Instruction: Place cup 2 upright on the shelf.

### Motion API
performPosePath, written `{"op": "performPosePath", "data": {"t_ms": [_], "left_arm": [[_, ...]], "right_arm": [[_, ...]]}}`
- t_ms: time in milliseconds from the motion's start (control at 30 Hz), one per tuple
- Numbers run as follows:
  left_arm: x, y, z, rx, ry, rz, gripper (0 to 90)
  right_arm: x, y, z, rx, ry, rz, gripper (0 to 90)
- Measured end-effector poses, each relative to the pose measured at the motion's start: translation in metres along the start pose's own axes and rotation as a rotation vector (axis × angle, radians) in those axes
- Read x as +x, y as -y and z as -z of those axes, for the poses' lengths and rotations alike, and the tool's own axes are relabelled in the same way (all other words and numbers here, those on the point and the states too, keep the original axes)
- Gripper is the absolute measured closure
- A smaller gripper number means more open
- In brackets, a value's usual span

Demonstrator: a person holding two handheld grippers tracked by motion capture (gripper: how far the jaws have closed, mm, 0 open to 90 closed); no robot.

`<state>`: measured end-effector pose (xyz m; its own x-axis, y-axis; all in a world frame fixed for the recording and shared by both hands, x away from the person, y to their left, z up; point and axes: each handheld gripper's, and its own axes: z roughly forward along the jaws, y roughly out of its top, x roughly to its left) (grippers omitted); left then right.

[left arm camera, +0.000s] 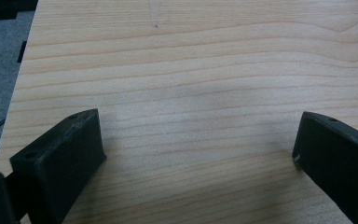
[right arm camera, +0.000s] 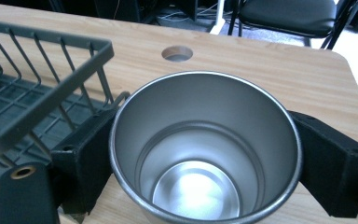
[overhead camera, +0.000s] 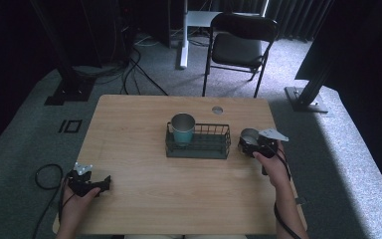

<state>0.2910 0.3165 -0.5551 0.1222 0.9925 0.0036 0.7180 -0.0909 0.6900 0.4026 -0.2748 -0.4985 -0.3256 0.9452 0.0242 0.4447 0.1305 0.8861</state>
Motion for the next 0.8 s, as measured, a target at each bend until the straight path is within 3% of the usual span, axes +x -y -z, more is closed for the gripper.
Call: {"op": "performPosePath", "data": {"t_ms": [667, 800], "left_arm": [[0.000, 0.000, 0.000, 0.000, 0.000, 0.000, 2.3], [0.000, 0.000, 0.000, 0.001, 0.000, 0.000, 2.3]], "right_arm": [[0.003, -0.041, 0.022, -0.049, -0.029, -0.003, 13.1], [0.006, -0.050, 0.026, -0.064, -0.035, 0.018, 13.1]]}}
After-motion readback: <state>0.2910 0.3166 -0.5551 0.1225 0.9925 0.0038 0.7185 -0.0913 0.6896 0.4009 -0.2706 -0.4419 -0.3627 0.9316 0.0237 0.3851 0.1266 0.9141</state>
